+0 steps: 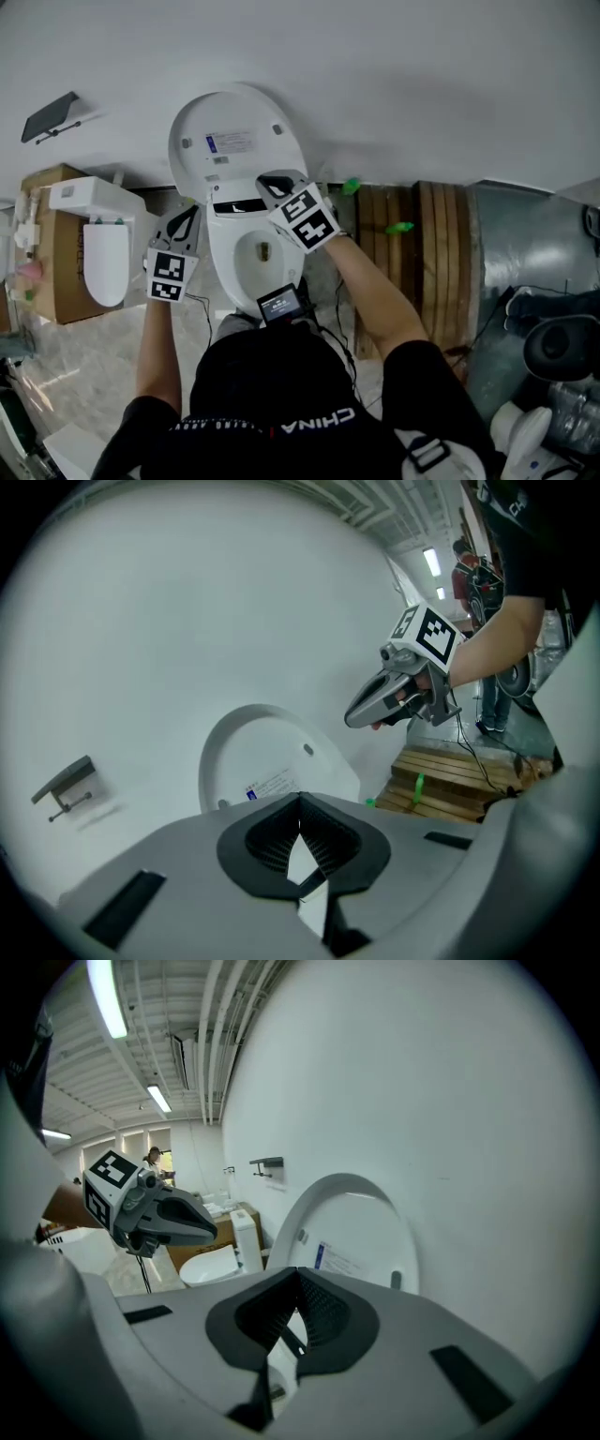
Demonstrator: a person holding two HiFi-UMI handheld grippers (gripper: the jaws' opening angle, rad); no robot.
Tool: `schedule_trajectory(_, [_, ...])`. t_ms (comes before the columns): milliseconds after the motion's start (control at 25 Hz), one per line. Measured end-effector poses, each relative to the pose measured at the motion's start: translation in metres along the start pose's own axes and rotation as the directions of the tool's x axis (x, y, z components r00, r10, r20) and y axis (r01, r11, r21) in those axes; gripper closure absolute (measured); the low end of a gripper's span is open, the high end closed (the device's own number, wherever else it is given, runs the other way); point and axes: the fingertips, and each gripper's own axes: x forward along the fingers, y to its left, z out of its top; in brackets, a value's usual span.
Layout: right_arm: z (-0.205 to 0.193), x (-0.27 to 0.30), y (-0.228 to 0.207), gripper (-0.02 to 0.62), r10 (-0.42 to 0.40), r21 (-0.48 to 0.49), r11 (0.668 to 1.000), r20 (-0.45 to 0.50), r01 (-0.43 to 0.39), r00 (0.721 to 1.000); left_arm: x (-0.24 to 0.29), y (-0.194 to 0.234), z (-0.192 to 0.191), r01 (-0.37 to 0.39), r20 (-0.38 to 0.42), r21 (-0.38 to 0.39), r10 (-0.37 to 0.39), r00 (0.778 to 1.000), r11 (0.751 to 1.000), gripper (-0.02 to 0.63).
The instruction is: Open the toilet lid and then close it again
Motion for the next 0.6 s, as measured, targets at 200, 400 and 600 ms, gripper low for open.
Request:
schedule_trajectory(200, [-0.012, -0.018, 0.034, 0.581, 0.031, 0.024, 0.999, 0.003, -0.031, 1.000, -0.032, -0.027, -0.015, 0.035, -0.005, -0.048, -0.036, 0.999, 0.998, 0.595])
schedule_trajectory(400, [-0.020, -0.041, 0.066, 0.581, -0.036, -0.023, 0.999, -0.012, 0.036, 0.999, -0.063, -0.044, -0.013, 0.063, 0.026, -0.016, -0.062, 0.998, 0.998, 0.595])
schedule_trajectory(600, [-0.028, -0.060, 0.120, 0.581, -0.089, 0.012, 0.996, -0.004, 0.089, 0.996, -0.119, -0.065, -0.025, 0.101, 0.083, 0.015, -0.102, 0.991, 0.995, 0.595])
